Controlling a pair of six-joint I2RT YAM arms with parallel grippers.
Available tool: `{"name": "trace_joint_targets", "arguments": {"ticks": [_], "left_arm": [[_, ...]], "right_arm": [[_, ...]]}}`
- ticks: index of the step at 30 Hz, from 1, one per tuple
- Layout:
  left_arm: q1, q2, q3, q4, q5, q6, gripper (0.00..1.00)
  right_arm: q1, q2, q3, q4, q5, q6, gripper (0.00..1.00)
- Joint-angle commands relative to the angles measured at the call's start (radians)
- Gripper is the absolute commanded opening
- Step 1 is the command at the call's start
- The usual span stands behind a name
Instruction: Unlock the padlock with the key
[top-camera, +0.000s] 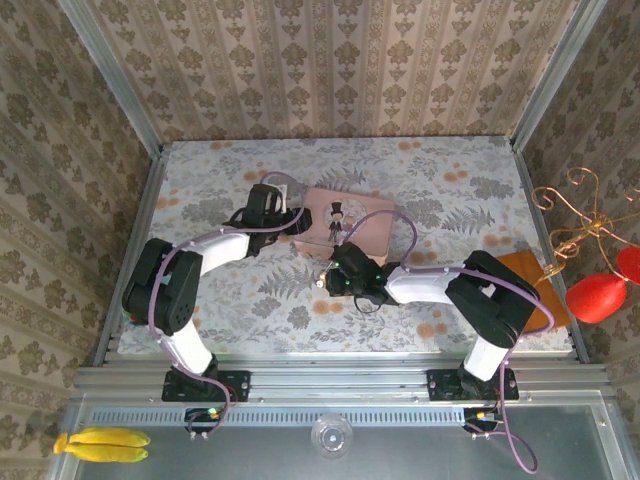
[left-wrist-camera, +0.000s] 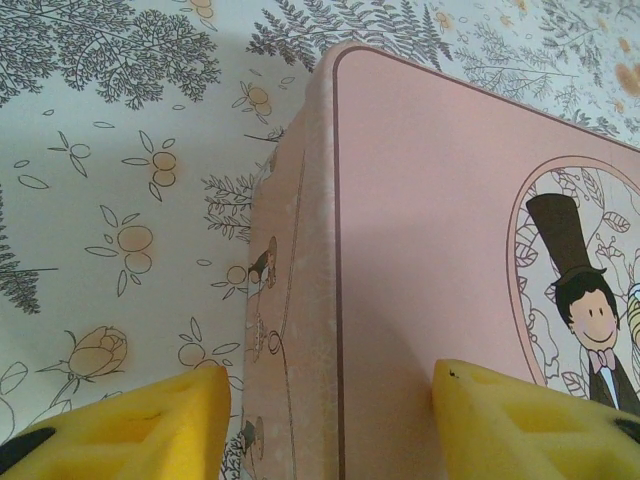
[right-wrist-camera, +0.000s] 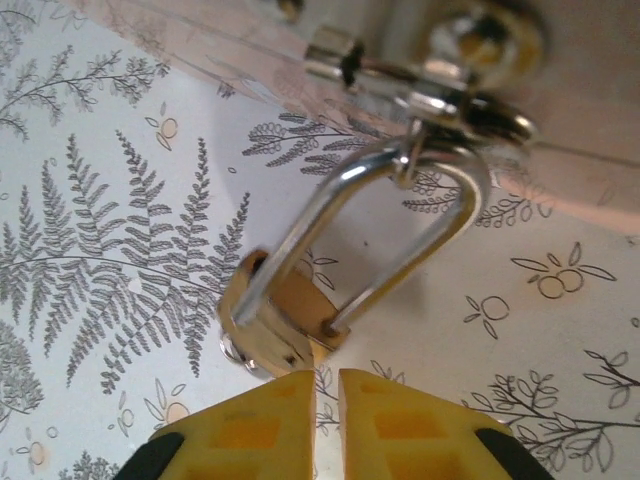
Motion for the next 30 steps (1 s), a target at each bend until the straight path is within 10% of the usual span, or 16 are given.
{"name": "trace_joint_targets", "arguments": {"ticks": [1, 16, 30], "left_arm": [[0.006, -0.015, -0.056, -0.014, -0.037, -0.009, 0.56], [-0.006, -0.046, -0.141, 0.046, -0.067, -0.057, 0.55], [-0.018, -0.031, -0.128, 0.033, -0.07, -0.068, 0.54]], "right_arm": [[0.003, -0.024, -0.003, -0.094, 0.072, 0.027, 0.12], [-0.001, -0.06, -0.096, 0.179, 0.021, 0.097, 0.44], [0.029, 0.084, 0.085, -0.008, 0.12, 0.118, 0.51]]}}
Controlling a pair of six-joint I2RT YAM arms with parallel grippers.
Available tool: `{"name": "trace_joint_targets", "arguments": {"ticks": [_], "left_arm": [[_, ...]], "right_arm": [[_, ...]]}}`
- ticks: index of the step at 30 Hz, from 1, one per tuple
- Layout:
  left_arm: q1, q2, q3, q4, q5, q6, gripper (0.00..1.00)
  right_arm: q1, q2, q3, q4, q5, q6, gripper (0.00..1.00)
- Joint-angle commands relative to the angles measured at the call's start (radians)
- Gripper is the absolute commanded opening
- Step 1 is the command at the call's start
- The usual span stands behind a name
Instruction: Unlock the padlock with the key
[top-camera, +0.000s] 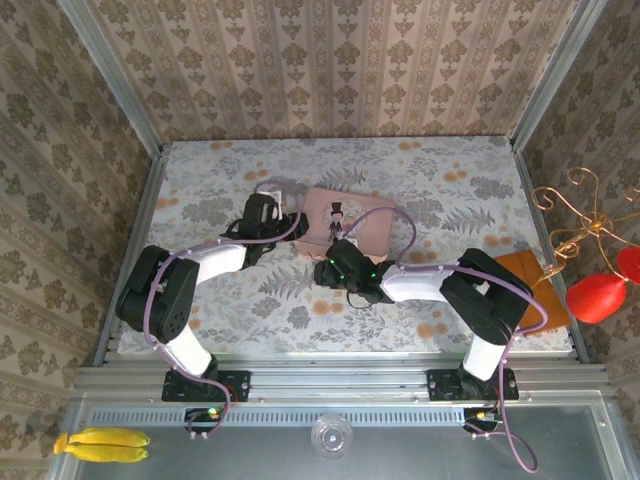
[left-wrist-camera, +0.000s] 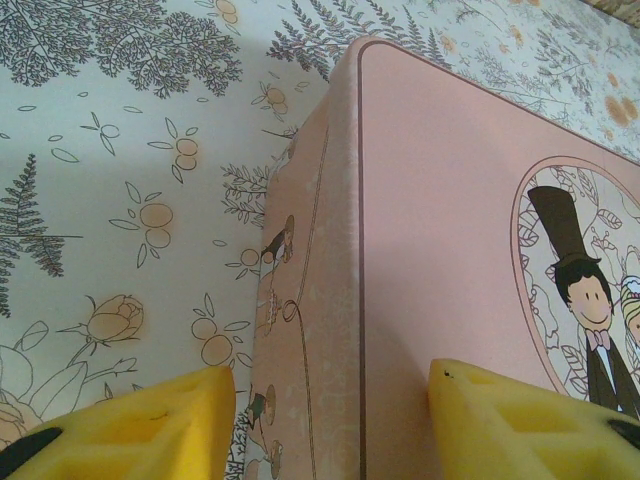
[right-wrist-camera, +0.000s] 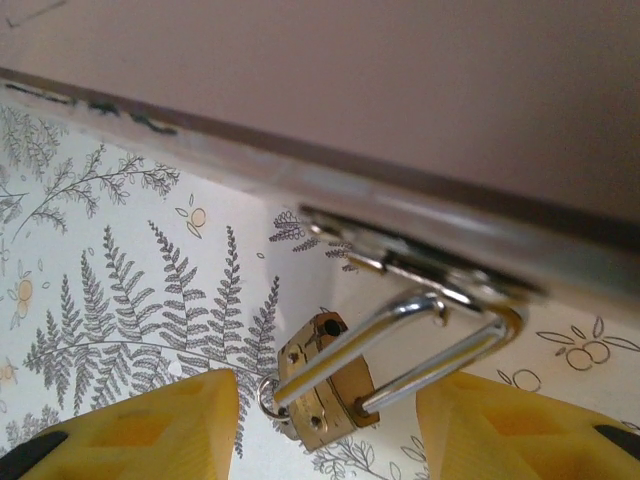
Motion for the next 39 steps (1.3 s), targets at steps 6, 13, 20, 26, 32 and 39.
{"name": "trace_joint_targets", "arguments": {"ticks": [6, 13, 20, 26, 32, 39], "left_arm": [[-0.01, 0.02, -0.015, -0.095, -0.054, -0.011, 0.54], [-0.011, 0.025, -0.012, -0.107, -0.084, -0.015, 0.54], [-0.034, 0.046, 0.018, -0.149, -0.125, -0.004, 0.53], [-0.049, 0.053, 0.025, -0.17, -0.147, -0.008, 0.53], [-0.058, 0.047, 0.025, -0.182, -0.171, -0.013, 0.53], [-0.084, 0.051, 0.028, -0.195, -0.191, -0.008, 0.53]], "right_arm": [[0.038, 0.07, 0.085, -0.178, 0.12, 0.039, 0.46], [0.042, 0.041, 0.043, -0.167, 0.121, 0.062, 0.36], [0.04, -0.001, 0.007, -0.149, 0.129, 0.074, 0.24], [0.039, -0.046, -0.019, -0.154, 0.158, 0.088, 0.14], [0.013, -0.09, -0.076, -0.128, 0.153, 0.124, 0.06], [-0.003, -0.145, -0.115, -0.13, 0.173, 0.165, 0.0]]}}
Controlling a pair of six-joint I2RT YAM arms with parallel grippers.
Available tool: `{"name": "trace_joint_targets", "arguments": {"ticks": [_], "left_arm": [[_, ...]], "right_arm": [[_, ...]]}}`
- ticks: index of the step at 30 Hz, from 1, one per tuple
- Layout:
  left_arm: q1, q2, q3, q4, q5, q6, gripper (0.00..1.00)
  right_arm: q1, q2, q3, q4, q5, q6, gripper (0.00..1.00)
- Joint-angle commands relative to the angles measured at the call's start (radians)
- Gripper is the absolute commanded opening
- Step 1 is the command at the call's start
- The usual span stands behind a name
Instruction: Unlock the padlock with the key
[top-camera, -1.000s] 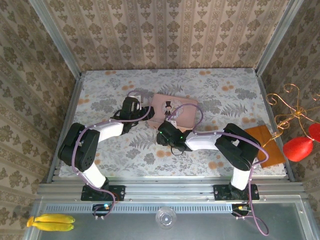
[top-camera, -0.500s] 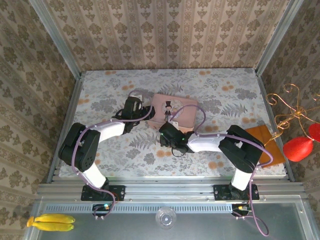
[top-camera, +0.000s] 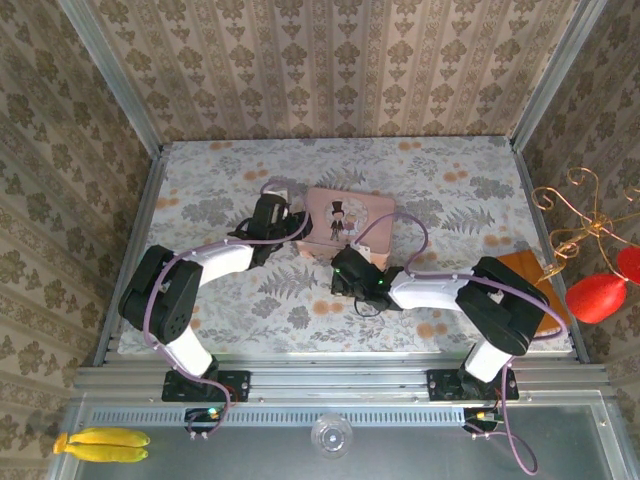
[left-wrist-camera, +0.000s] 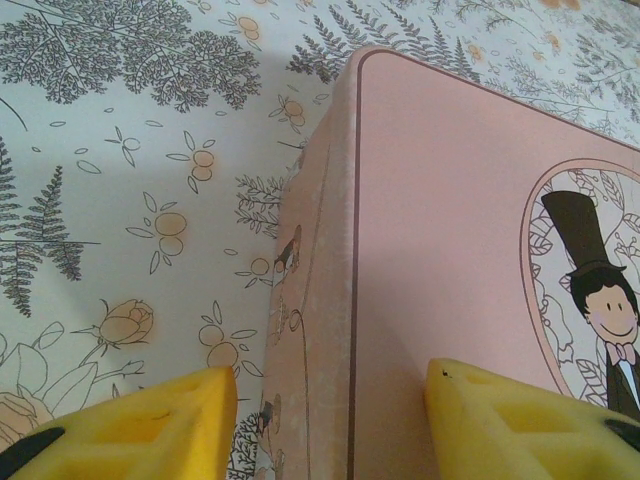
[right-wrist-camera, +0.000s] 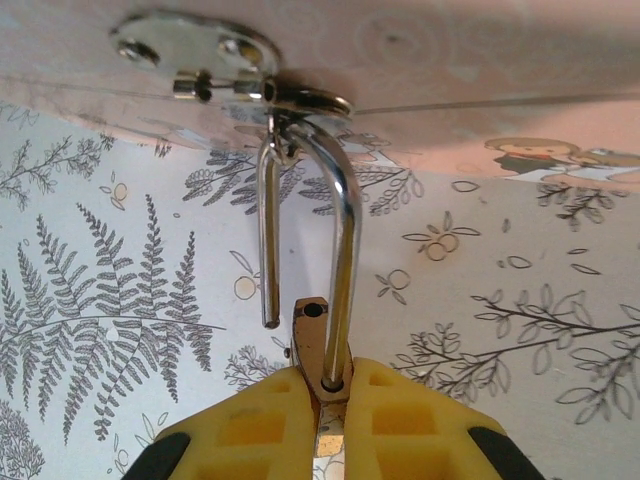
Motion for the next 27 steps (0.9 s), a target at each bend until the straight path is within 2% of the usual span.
{"name": "trace_joint_targets", "arguments": {"ticks": [1, 13, 22, 27], "left_arm": [[-0.016, 0.047, -0.012, -0.141, -0.035, 0.0, 0.53], [-0.1, 0.037, -0.031, -0.156, -0.106, -0.034, 0.53], [-0.164, 0.037, -0.059, -0.116, -0.17, -0.085, 0.53], [-0.173, -0.005, -0.064, -0.099, -0.166, -0.077, 0.54]], "right_arm": [[-0.025, -0.04, -0.042, -0.021, 0.074, 0.066, 0.0], [-0.11, -0.113, -0.125, 0.047, 0.045, 0.159, 0.0], [-0.172, -0.178, -0.162, 0.065, 0.029, 0.143, 0.0], [-0.216, -0.205, -0.179, 0.053, -0.007, 0.138, 0.0]]}}
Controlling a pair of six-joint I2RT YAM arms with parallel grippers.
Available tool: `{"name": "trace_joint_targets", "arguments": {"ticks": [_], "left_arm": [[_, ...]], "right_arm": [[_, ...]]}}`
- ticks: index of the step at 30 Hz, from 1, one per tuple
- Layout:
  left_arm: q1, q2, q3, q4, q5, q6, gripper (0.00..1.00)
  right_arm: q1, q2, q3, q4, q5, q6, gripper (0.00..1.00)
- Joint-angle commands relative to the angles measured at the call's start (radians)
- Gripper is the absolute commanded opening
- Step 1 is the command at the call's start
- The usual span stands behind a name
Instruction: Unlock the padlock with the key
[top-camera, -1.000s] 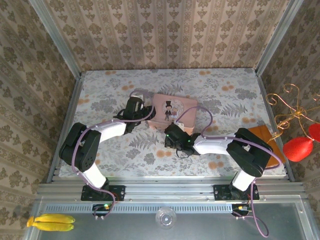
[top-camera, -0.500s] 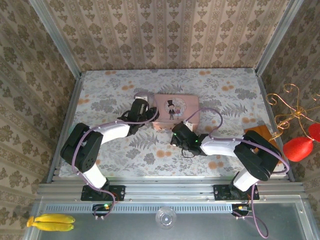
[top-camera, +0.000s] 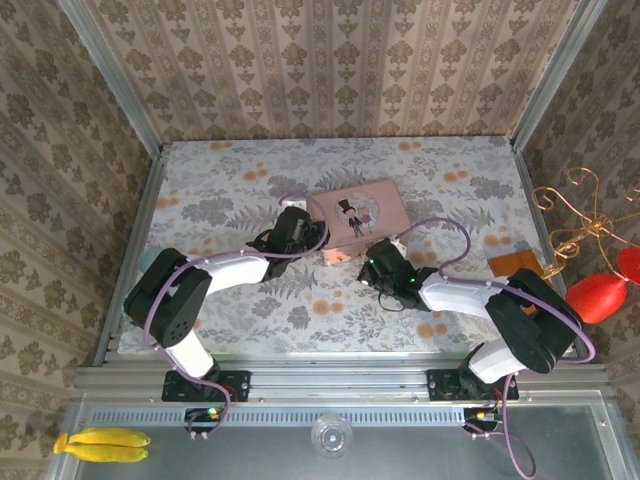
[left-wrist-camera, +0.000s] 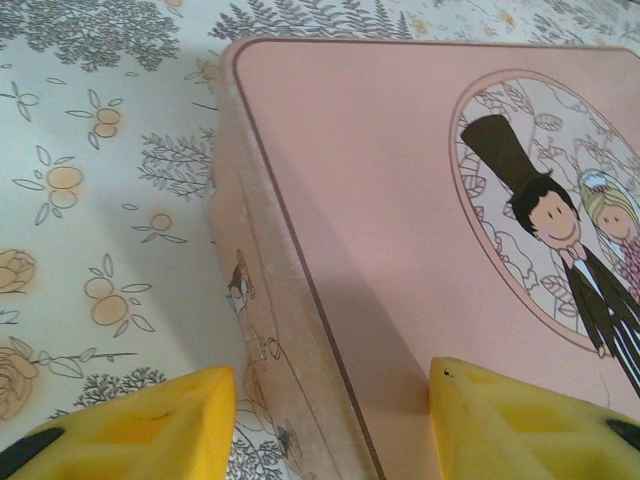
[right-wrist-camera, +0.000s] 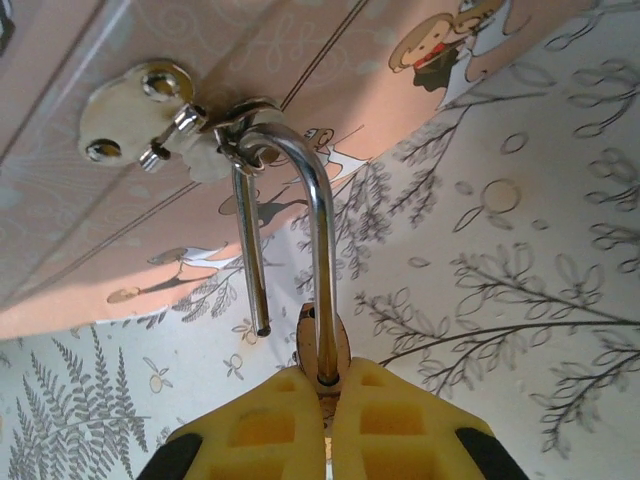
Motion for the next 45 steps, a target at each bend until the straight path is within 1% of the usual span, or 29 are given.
{"name": "trace_joint_targets", "arguments": {"ticks": [1, 7, 10, 13, 14, 15, 20, 22, 25, 29, 34, 37, 40, 42, 45], "left_arm": [[-0.008, -0.016, -0.033, -0.153, -0.018, 0.006, 0.54], [-0.009, -0.045, 0.042, -0.175, 0.017, 0.029, 0.57], [-0.008, -0.01, 0.095, -0.199, 0.028, 0.046, 0.59], [0.001, 0.027, 0.112, -0.176, 0.061, 0.034, 0.62], [0.007, 0.038, 0.113, -0.16, 0.082, 0.022, 0.68], [0.012, 0.046, 0.111, -0.143, 0.098, 0.013, 0.69], [0.015, 0.1, 0.15, -0.151, 0.137, 0.018, 0.7], [0.015, 0.124, 0.162, -0.172, 0.142, 0.025, 0.73], [0.016, 0.136, 0.145, -0.197, 0.111, 0.018, 0.71], [0.013, 0.128, 0.097, -0.217, 0.06, 0.005, 0.68], [-0.007, 0.122, 0.058, -0.212, 0.021, -0.008, 0.67], [-0.02, 0.132, 0.066, -0.248, -0.013, -0.023, 0.67], [-0.021, 0.147, 0.059, -0.252, -0.015, -0.047, 0.66], [-0.037, 0.145, 0.052, -0.239, -0.018, -0.058, 0.66], [-0.071, 0.15, 0.06, -0.238, -0.025, -0.066, 0.66]], "right_arm": [[-0.035, -0.033, -0.005, -0.006, 0.025, 0.015, 0.0], [-0.038, -0.033, 0.007, 0.001, -0.01, -0.017, 0.0], [-0.038, -0.045, 0.003, -0.013, -0.012, -0.034, 0.0], [-0.038, -0.053, 0.001, -0.025, -0.017, -0.046, 0.0], [-0.039, -0.051, 0.004, -0.028, -0.022, -0.051, 0.0], [-0.038, -0.047, 0.005, -0.029, -0.026, -0.053, 0.0], [-0.038, -0.028, 0.005, -0.029, -0.037, -0.052, 0.0], [-0.04, -0.035, 0.009, -0.052, -0.022, -0.055, 0.0], [-0.054, -0.049, 0.013, -0.096, 0.001, -0.054, 0.0], [-0.095, -0.05, 0.005, -0.109, -0.023, -0.049, 0.0], [-0.139, -0.057, -0.032, -0.024, -0.08, -0.046, 0.0], [-0.153, -0.079, -0.064, 0.05, -0.103, -0.052, 0.0], [-0.17, -0.08, -0.07, 0.057, -0.123, -0.042, 0.0], [-0.185, -0.109, -0.078, 0.075, -0.146, -0.022, 0.0], [-0.191, -0.113, -0.069, 0.068, -0.153, 0.004, 0.0]]}}
